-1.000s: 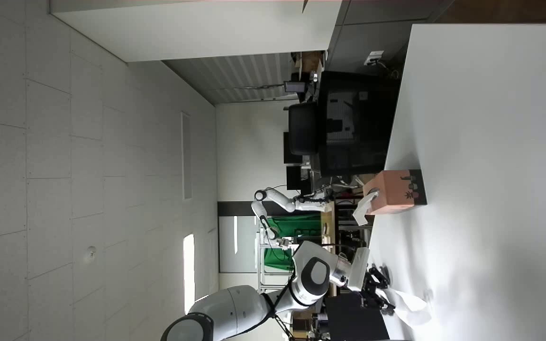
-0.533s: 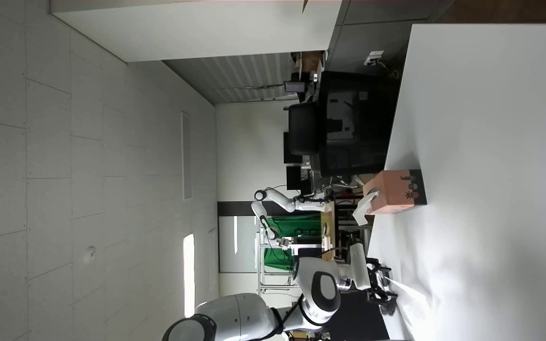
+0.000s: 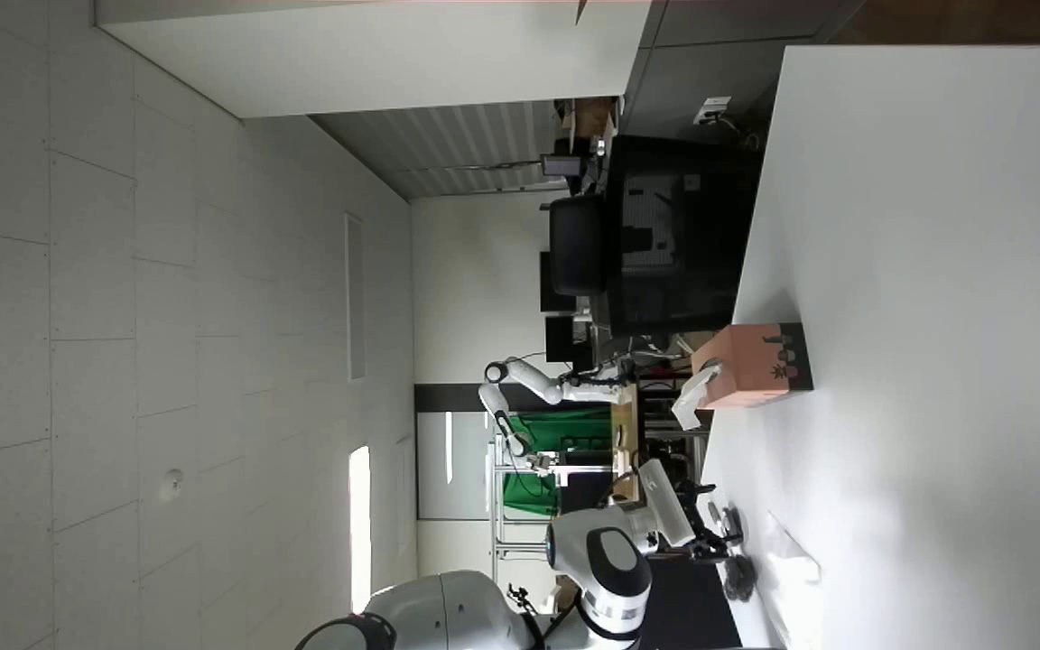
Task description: Take three pieces of tissue from the tissue box and put them on the table
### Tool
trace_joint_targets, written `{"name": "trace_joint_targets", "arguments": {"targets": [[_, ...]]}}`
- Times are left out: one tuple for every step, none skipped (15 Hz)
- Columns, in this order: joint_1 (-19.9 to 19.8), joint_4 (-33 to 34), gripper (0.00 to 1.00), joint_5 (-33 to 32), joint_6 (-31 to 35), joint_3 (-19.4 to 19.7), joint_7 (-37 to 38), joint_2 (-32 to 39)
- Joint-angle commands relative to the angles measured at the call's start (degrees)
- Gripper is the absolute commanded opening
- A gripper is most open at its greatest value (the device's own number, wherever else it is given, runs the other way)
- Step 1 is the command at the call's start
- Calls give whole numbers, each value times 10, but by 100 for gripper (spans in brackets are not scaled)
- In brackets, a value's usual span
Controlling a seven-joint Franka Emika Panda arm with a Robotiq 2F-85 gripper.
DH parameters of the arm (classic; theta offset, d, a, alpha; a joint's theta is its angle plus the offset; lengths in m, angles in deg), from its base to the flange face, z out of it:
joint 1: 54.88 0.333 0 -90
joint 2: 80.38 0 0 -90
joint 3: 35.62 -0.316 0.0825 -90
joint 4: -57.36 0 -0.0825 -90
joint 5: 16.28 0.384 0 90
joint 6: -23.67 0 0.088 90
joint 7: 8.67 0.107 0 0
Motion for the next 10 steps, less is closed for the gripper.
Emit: {"name": "trace_joint_targets", "arguments": {"targets": [[70, -36, 100, -59, 23, 90, 81, -58], [92, -39, 100, -73, 27, 118, 96, -66], [113, -41, 100, -85, 29, 145, 111, -73], [134, -42, 100, -96, 32, 172, 125, -79], [157, -41, 100, -106, 32, 201, 140, -83], [179, -39, 100, -116, 33, 231, 154, -84], [201, -37, 100, -125, 35, 260, 169, -84], [216, -35, 100, -134, 39, 282, 182, -83], [229, -33, 100, -141, 52, 302, 195, -79], [248, -31, 100, -143, 62, 326, 207, -74]]}}
